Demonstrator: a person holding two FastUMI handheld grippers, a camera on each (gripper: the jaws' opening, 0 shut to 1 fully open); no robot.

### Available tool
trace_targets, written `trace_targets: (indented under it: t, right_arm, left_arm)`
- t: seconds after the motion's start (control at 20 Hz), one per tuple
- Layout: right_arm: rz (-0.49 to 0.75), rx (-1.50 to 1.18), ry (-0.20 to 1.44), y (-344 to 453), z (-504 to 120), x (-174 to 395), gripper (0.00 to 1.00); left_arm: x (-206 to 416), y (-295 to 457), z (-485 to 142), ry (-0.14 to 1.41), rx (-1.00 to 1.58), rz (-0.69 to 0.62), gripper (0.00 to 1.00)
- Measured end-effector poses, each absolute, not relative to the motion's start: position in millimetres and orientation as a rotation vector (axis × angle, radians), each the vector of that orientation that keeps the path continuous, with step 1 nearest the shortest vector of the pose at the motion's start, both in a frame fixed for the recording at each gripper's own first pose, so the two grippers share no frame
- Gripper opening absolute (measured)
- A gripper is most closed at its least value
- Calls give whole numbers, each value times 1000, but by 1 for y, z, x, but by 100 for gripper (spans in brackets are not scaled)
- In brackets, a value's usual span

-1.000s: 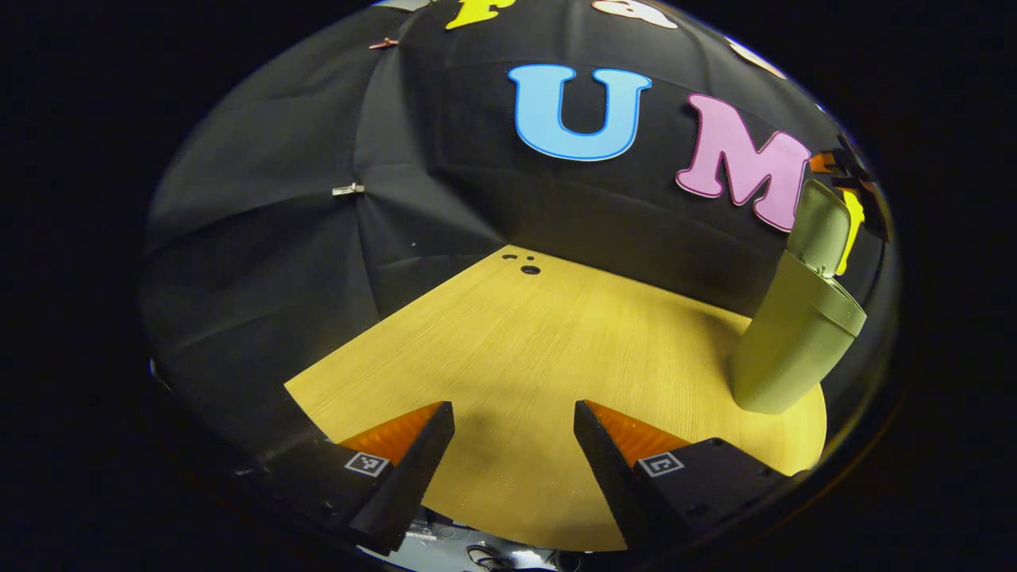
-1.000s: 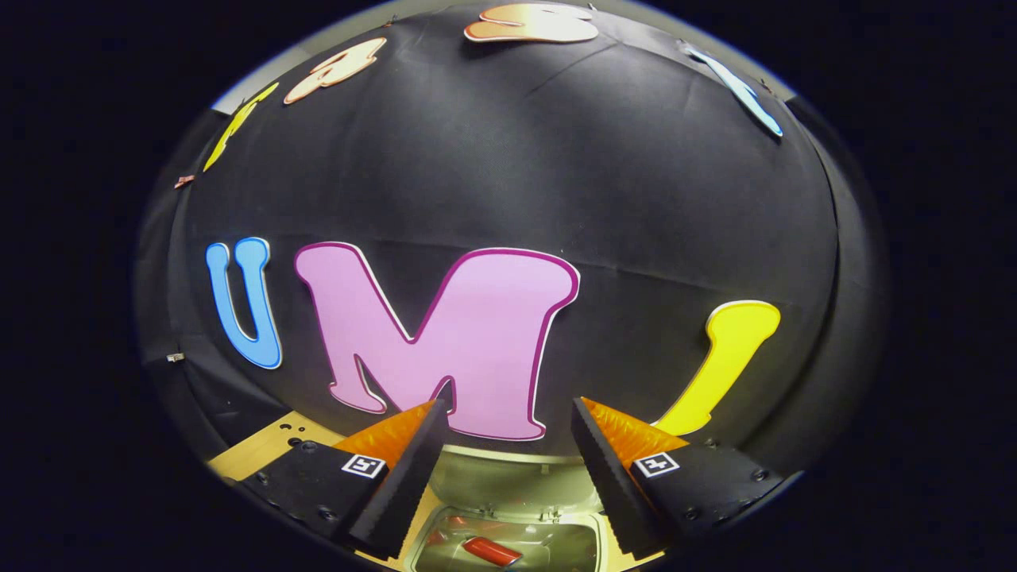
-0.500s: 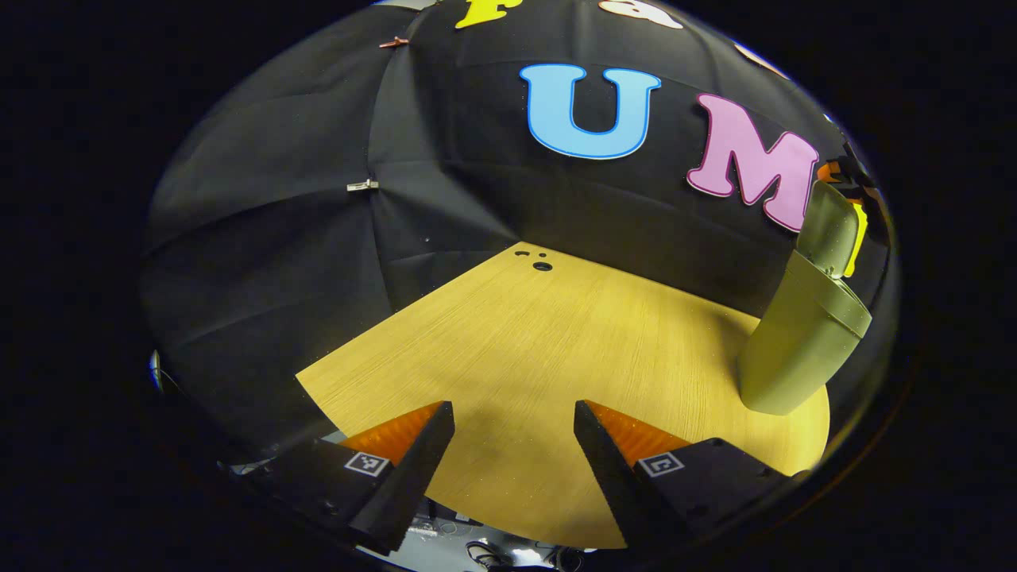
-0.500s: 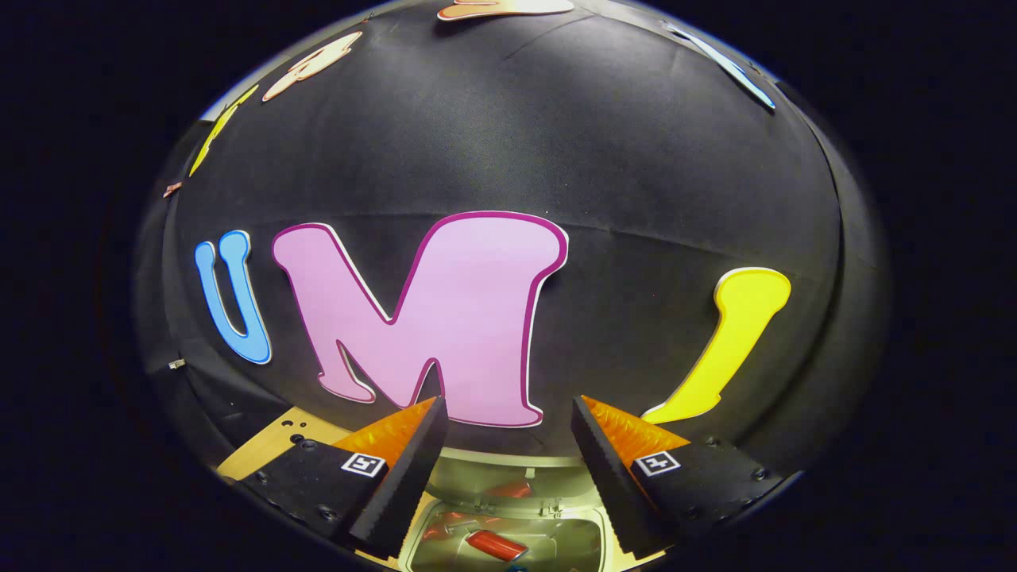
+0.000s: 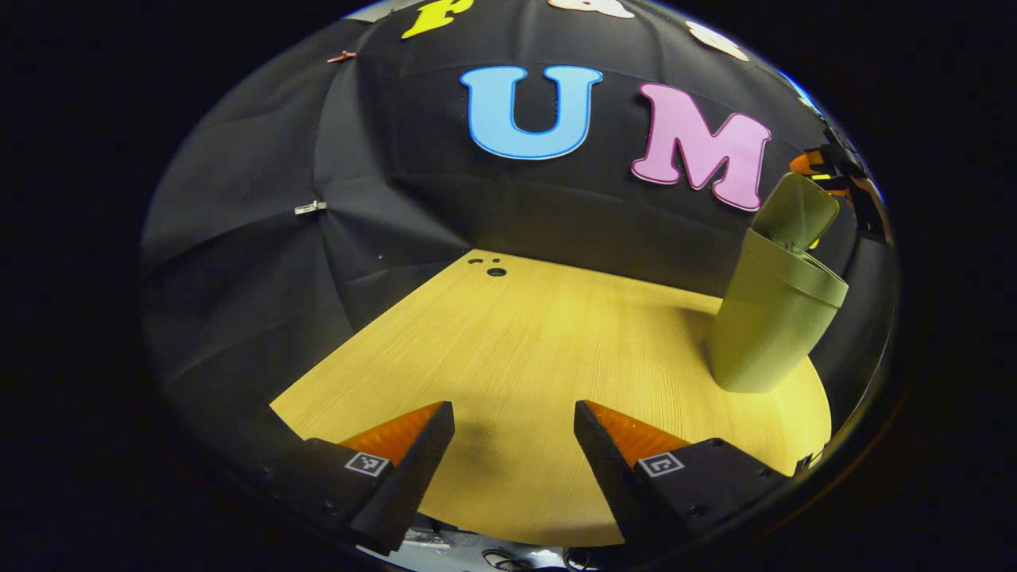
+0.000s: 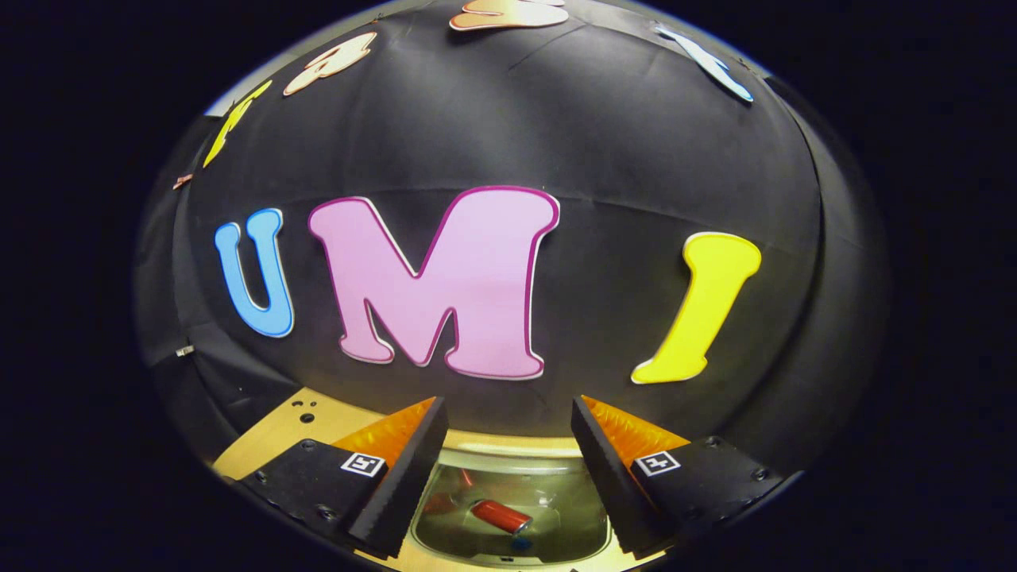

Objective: Press the lid of the desktop garbage bin to open it, pick up the crumpled paper on the desktop and throw it into the bin, then pick up the pop can on the desktop and drop it into the bin, and finally close the garbage bin lid.

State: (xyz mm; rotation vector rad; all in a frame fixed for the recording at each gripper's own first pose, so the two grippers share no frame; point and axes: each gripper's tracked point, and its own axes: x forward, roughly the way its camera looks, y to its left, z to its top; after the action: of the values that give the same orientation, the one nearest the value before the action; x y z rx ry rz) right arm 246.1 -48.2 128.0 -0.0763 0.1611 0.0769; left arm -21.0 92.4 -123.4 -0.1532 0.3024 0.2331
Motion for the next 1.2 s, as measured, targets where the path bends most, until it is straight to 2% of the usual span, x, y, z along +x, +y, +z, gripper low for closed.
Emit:
trace_targets:
  t: [0.3, 0.8, 1.05, 1.1, 1.2]
  right_arm:
    - [60, -74, 257, -57, 68, 222, 98]
    - [43, -2, 364, -56, -3, 212, 98]
    - [67, -29, 315, -57, -6, 208, 100]
    - [76, -26, 309, -58, -5, 206, 100]
    - [90, -20, 301, -57, -7, 207, 100]
  left_arm:
    - [-20, 85, -125, 312, -137, 194, 97]
    - [-8, 74, -112, 303, -67, 192, 98]
    - [18, 53, -95, 284, -112, 207, 98]
    - [24, 47, -91, 281, -117, 210, 100]
    - [34, 38, -81, 270, -100, 217, 98]
